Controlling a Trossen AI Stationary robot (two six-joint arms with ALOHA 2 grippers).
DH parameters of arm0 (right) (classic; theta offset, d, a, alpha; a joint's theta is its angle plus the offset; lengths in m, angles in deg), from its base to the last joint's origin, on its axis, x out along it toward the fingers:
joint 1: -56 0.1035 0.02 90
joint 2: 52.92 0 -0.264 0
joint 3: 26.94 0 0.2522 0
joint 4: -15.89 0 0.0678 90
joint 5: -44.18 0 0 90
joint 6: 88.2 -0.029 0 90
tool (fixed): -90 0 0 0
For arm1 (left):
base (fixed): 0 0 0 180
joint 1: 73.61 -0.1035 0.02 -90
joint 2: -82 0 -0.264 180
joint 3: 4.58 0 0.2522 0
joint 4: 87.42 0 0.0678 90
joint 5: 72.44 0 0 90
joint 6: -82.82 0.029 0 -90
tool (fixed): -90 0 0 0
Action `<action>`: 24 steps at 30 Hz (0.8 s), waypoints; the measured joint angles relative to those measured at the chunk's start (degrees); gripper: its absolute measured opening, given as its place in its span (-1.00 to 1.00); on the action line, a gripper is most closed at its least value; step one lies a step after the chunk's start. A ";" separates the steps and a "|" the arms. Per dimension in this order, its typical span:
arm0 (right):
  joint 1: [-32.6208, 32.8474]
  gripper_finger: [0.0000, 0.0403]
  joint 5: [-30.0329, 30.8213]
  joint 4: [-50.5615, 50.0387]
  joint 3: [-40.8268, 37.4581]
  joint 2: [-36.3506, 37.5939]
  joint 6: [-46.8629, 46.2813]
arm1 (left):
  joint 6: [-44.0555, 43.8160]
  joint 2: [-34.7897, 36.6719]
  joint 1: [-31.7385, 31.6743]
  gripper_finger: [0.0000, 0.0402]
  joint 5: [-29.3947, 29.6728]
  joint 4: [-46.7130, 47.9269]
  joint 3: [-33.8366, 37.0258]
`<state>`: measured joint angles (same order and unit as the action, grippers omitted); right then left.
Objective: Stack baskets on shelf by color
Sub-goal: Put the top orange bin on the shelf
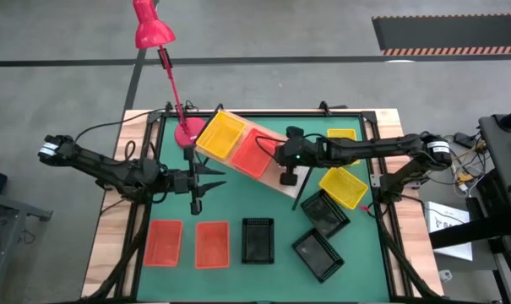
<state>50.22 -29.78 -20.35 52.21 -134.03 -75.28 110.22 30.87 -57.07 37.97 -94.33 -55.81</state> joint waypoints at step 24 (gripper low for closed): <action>-0.52 -0.96 -5.50 2.46 0.01 -0.05 0.16 | -0.02 -0.27 0.00 -0.57 -0.02 -1.40 0.13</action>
<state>49.69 -35.28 -17.90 52.22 -134.09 -75.12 110.20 30.60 -57.07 37.94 -95.73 -55.68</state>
